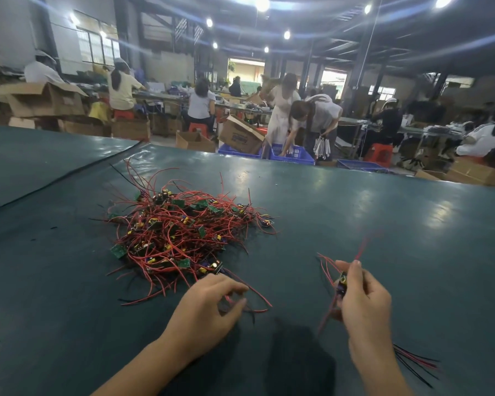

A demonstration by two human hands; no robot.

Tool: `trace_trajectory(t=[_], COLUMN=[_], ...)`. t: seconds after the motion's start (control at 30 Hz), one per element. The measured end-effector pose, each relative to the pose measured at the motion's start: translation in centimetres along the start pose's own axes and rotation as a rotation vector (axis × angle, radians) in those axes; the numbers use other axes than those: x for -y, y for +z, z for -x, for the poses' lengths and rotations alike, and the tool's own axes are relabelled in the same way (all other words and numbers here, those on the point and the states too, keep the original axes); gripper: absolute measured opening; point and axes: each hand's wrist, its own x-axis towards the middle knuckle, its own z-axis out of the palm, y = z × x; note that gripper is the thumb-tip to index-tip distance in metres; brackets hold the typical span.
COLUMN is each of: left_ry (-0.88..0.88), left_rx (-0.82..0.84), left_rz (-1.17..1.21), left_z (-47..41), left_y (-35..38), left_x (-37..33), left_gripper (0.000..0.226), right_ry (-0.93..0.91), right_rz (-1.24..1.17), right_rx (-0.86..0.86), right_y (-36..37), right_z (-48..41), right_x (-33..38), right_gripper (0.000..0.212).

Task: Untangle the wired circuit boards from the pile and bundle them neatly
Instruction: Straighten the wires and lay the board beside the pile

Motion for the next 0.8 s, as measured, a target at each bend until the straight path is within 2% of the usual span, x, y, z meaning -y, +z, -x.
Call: trace_trajectory(t=[0.1, 0.2, 0.27, 0.33, 0.43, 0.5, 0.6, 0.8], left_ry=[0.052, 0.011, -0.025, -0.072, -0.149, -0.176, -0.182, -0.185], left_rx=[-0.116, -0.197, -0.215, -0.205, -0.141, -0.100, -0.096, -0.094], left_rz=[-0.269, -0.410, -0.476, -0.519, -0.601, -0.626, -0.648, -0.653], left_z=[-0.2, -0.7, -0.9, -0.9, -0.8, -0.8, -0.8, -0.8], left_y=[-0.5, -1.6, -2.6, -3.3, -3.4, -3.2, -3.2, -3.4], left_x=[1.0, 2.2, 3.2, 4.0, 4.5, 4.4, 4.4, 4.7], left_gripper=[0.017, 0.021, 0.025, 0.027, 0.027, 0.034, 0.036, 0.025], right_ry=[-0.210, -0.171, -0.174, -0.210, -0.317, -0.355, -0.312, -0.284], right_rz=[0.454, 0.827, 0.968, 0.976, 0.787, 0.680, 0.650, 0.679], right_rx=[0.030, 0.067, 0.061, 0.026, 0.014, 0.122, 0.289, 0.372], right_y=[-1.2, -1.3, -1.3, -1.1, -0.3, 0.8, 2.0, 2.4], right_z=[-0.6, -0.4, -0.3, 0.0, 0.7, 1.6, 2.9, 3.6], right_x=[-0.6, -1.6, -2.1, -2.0, -1.9, -2.1, -2.8, -3.7], right_gripper=[0.032, 0.030, 0.033, 0.036, 0.032, 0.026, 0.023, 0.025])
